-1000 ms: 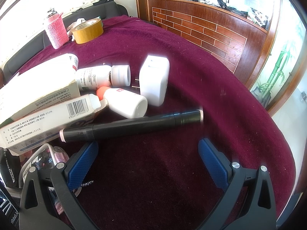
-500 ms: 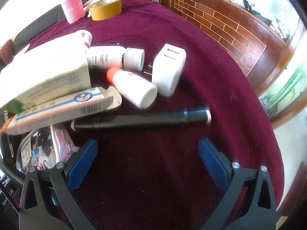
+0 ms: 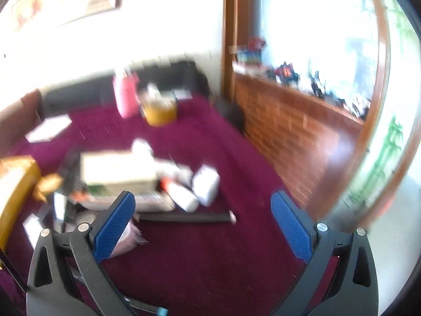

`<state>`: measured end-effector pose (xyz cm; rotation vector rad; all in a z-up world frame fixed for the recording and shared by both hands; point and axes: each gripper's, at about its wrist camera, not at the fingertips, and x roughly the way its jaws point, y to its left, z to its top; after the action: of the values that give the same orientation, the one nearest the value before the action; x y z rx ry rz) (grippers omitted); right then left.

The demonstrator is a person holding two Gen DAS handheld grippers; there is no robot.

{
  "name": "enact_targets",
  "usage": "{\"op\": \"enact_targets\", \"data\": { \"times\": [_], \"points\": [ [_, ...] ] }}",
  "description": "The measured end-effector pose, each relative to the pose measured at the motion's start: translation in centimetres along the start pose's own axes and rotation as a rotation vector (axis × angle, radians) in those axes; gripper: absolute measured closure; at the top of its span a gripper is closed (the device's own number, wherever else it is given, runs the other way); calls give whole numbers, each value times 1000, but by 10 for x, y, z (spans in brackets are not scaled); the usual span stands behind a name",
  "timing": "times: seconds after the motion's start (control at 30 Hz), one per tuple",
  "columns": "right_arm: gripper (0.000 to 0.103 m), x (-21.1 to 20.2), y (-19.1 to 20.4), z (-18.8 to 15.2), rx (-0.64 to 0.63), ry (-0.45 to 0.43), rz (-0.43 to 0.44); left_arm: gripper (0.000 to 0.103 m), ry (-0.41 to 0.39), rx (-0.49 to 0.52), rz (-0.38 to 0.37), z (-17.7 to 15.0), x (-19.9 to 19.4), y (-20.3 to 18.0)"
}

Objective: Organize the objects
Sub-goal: 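Grasp the white-and-green medicine box with the left tool while the right tool grasps a blue-capped black marker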

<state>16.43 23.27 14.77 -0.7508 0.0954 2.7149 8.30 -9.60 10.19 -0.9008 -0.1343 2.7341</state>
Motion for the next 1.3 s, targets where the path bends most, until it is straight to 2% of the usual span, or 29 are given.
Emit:
{"op": "enact_targets", "data": {
  "times": [0.03, 0.1, 0.13, 0.2, 0.23, 0.33, 0.53, 0.57, 0.6, 0.63, 0.67, 0.7, 0.77, 0.83, 0.97, 1.03, 1.1, 1.17, 1.2, 1.23, 1.27, 1.3],
  "points": [
    [0, 7, 6, 0, -27, 34, 31, 1, 50, -23, -21, 0, 7, 4],
    [4, 29, 21, -12, -103, 189, 104, 2, 120, -74, -42, -6, 16, 9],
    [9, 36, 27, -21, -124, 235, 155, 2, 156, -98, -50, -10, 22, 10],
    [9, 36, 37, -42, -188, 305, 281, 2, 241, -134, -62, -22, 35, 7],
    [9, 33, 42, -50, -233, 322, 311, 2, 264, -145, -70, -28, 38, 3],
    [9, 20, 47, -67, -337, 306, 322, 2, 319, -165, -60, -35, 56, -11],
    [9, 11, 25, -70, -263, 316, 347, 2, 414, -221, -39, -39, 100, -35],
    [9, 11, 21, -69, -245, 317, 344, 4, 414, -198, -11, -39, 105, -40],
    [9, 15, 22, -63, -236, 321, 342, 23, 393, -167, 2, -38, 103, -44],
    [9, 23, 20, -59, -228, 329, 346, 37, 391, -127, -13, -37, 101, -48],
    [9, 26, 20, -59, -221, 337, 356, 56, 409, -87, -28, -39, 100, -51],
    [9, 26, 18, -59, -222, 343, 370, 63, 421, -66, -25, -40, 100, -51],
    [9, 26, 19, -60, -243, 357, 393, 68, 425, -35, -22, -44, 89, -44],
    [9, 25, 23, -61, -273, 374, 424, 68, 425, -20, 6, -45, 80, -34],
    [9, 23, 45, -66, -354, 410, 525, 68, 377, -15, -3, -39, 70, -27],
    [9, 24, 60, -69, -408, 426, 542, 66, 353, 13, -8, -33, 72, -34],
    [9, 25, 74, -73, -463, 435, 546, 56, 338, 60, 0, -28, 81, -45],
    [9, 26, 87, -78, -513, 438, 539, 55, 349, 98, 12, -28, 97, -54],
    [13, 26, 92, -80, -531, 440, 536, 55, 368, 111, 18, -29, 107, -55],
    [24, 27, 96, -81, -546, 444, 540, 55, 402, 129, 28, -34, 115, -57],
    [31, 28, 100, -83, -558, 456, 544, 56, 364, 151, 40, -34, 113, -59],
    [43, 30, 103, -84, -567, 470, 541, 58, 368, 157, 37, -35, 111, -59]
  ]
}}
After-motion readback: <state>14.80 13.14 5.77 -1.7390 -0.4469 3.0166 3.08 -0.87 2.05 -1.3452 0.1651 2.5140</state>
